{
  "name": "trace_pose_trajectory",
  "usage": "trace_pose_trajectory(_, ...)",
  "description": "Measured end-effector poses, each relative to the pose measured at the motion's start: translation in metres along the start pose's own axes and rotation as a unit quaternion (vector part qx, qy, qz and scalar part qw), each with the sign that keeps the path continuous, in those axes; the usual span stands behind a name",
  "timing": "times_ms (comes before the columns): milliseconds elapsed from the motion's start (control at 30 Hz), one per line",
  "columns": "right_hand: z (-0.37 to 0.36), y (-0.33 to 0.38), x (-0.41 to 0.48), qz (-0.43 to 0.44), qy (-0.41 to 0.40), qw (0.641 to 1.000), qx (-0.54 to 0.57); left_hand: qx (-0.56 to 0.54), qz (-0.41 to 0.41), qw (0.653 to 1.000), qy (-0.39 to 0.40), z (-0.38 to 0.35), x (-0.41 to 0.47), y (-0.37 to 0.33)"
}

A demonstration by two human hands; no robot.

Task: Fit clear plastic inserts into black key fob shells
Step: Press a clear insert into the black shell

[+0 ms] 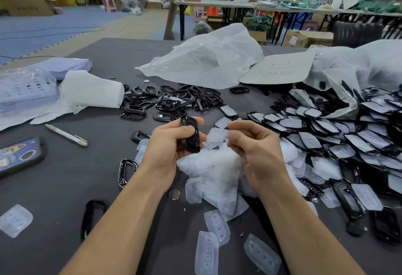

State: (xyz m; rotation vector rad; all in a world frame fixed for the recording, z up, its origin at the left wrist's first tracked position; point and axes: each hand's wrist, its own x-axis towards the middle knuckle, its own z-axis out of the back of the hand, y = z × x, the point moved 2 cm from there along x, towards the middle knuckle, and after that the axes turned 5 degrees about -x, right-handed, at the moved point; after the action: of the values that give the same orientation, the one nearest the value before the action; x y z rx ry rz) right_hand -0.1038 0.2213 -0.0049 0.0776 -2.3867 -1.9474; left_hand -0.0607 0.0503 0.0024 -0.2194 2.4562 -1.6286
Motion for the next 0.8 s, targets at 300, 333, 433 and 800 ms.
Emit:
trace_pose_trajectory(300,-0.0029,0.0019,-0.0019,0.087,-0.043,0.992,-0.078,0.063,0.027,0.997,0.044,-0.0001,0.0001,0.0017)
trace_pose_trajectory(333,-0.0036,0.0019,-0.0022,0.088,-0.034,0.992,-0.079,0.073,0.027,0.996,0.045,-0.0017,0.0,0.0027)
trace_pose_trajectory(433,-0.0046,0.0021,-0.0032,0.086,-0.012,0.993,-0.074,0.086,0.022,0.996,0.018,-0.0046,0.0007,0.0063)
trace_pose_trajectory(800,-0.0071,-0.0042,-0.0004,0.047,0.026,0.996,-0.076,0.011,0.052,0.999,-0.006,-0.0079,0.0024,0.0096)
